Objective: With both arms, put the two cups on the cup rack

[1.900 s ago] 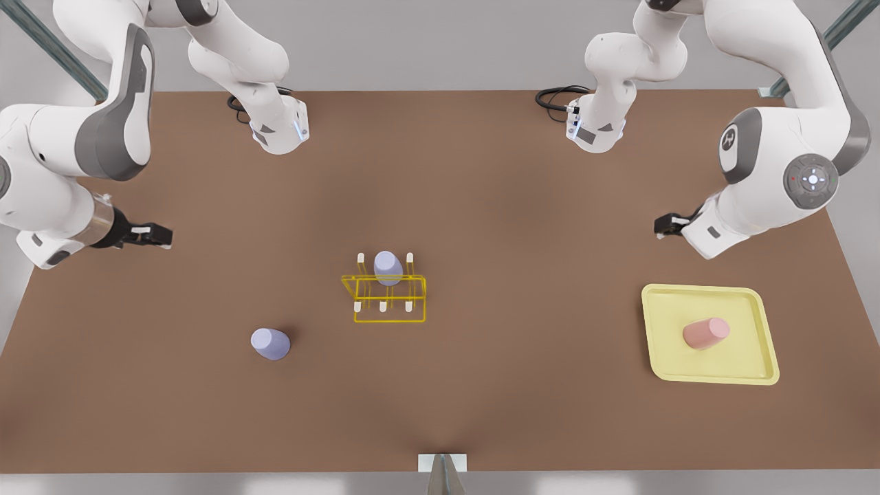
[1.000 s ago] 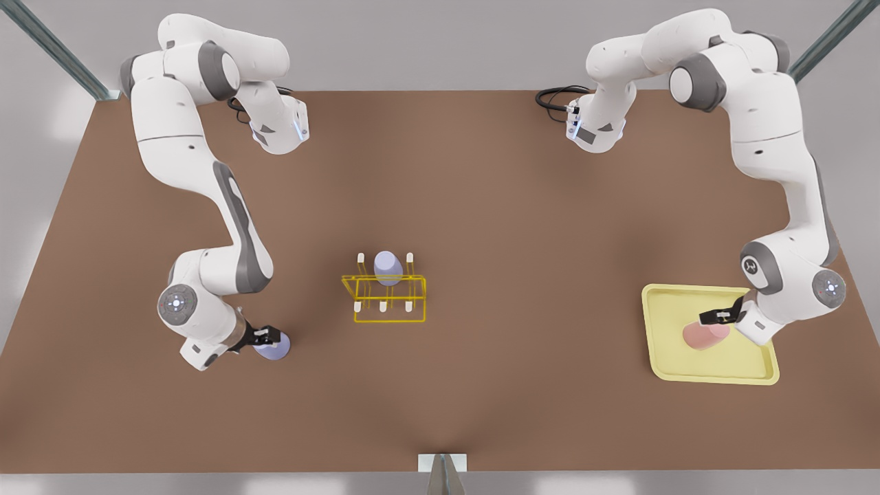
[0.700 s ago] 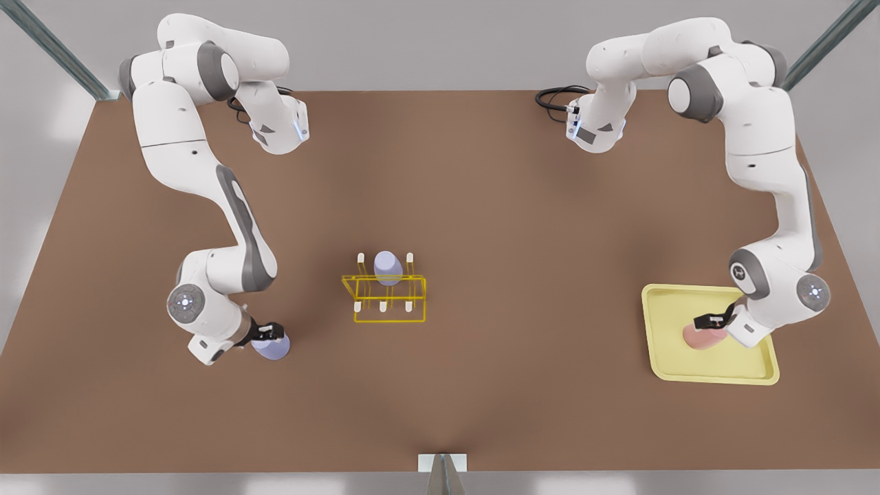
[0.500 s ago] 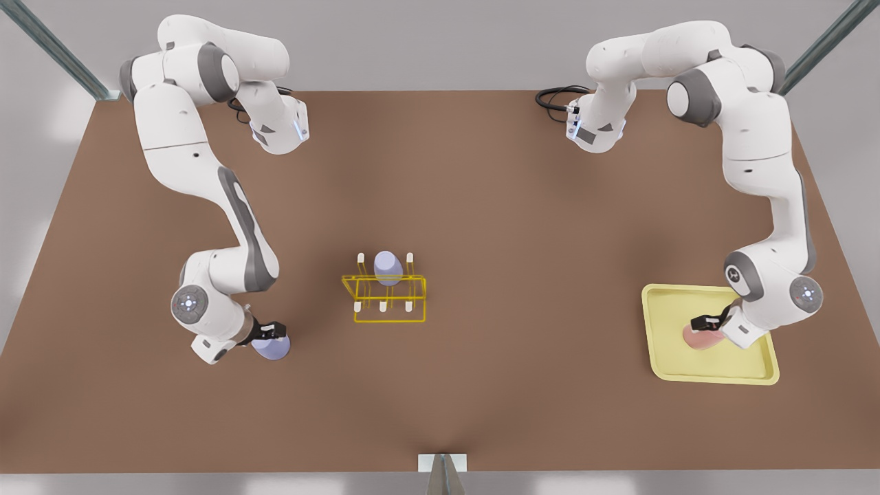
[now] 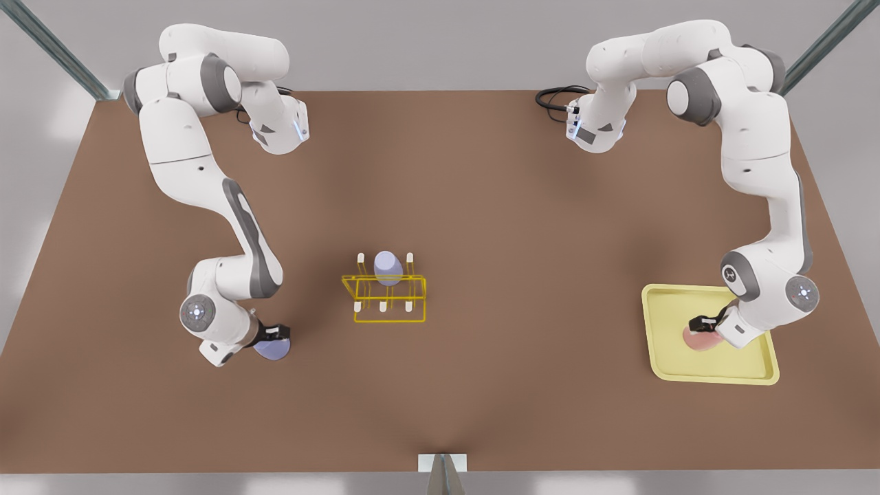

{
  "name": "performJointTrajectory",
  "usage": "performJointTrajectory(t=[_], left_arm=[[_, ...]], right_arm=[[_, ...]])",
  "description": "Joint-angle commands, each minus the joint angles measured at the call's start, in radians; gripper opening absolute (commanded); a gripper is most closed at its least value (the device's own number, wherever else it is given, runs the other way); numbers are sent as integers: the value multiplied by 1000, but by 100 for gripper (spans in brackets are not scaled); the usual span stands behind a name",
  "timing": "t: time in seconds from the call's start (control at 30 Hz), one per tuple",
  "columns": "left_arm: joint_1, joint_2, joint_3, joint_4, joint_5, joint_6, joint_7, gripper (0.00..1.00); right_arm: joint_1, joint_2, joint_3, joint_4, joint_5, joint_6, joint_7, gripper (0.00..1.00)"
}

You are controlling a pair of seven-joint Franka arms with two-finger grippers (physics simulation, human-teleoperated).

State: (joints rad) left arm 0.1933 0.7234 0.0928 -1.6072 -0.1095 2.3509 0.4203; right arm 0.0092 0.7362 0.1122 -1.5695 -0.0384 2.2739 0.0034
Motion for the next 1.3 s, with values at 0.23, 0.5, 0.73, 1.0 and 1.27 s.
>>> performJointTrajectory(t=[0.23,0.5,0.73,1.0,1.27], left_arm=[[-14,-59,-16,0,-2,-61,-29,85],[-141,-144,-96,3,-1,-139,-333,85],[-420,-148,-102,79,1,-174,-779,85],[-653,57,-102,500,-6,-426,-1290,85],[-818,142,-99,704,-81,-456,-1497,85]], right_arm=[[3,8,0,2,2,1,3,100],[3,8,1,9,2,-4,4,89],[5,23,1,29,0,-4,4,89],[5,25,1,36,-1,-4,3,78],[12,8,15,51,-5,-5,-13,79]])
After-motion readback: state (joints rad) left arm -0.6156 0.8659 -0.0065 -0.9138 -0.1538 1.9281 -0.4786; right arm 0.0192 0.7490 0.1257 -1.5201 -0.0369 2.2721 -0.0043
